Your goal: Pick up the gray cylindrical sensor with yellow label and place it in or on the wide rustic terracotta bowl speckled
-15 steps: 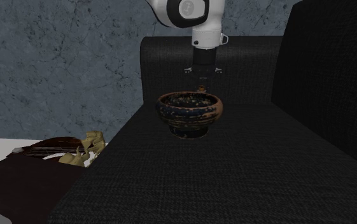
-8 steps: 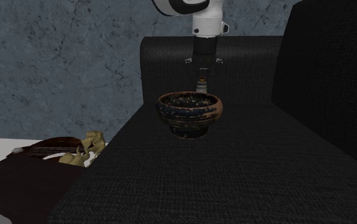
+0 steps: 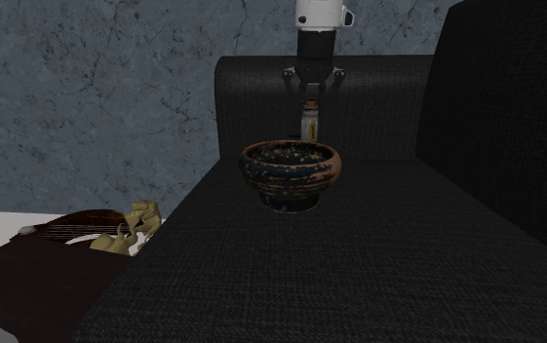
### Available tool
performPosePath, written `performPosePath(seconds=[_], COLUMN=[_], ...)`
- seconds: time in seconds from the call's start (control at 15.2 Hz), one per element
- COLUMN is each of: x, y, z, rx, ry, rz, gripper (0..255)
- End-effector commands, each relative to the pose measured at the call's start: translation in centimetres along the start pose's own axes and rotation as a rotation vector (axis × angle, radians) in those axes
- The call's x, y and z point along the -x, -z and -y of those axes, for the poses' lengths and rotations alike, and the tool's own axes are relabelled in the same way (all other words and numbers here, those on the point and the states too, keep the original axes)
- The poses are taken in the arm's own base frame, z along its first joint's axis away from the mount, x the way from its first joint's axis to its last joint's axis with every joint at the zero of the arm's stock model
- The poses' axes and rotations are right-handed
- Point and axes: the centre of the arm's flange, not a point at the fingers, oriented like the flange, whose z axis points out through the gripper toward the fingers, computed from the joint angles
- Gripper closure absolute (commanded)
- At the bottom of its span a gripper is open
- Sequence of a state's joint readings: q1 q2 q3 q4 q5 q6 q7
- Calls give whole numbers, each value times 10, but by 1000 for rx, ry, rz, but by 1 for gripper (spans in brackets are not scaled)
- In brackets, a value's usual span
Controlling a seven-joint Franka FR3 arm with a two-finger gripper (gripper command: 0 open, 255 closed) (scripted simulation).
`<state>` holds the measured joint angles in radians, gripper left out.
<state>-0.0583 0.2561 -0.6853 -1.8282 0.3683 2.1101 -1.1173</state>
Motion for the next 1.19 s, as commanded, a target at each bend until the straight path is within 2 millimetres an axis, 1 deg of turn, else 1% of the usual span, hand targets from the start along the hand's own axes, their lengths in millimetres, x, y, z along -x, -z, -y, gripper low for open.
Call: performPosePath(seconds=[0.0, 0.99, 1.06, 1.12], x=[-2, -17, -17, -5], y=[10, 88, 89, 93], z=[1, 1, 1, 3], rx=[0, 0, 0, 0], ry=[0, 0, 0, 0], rz=[0, 0, 0, 0], gripper=[255, 255, 255, 255])
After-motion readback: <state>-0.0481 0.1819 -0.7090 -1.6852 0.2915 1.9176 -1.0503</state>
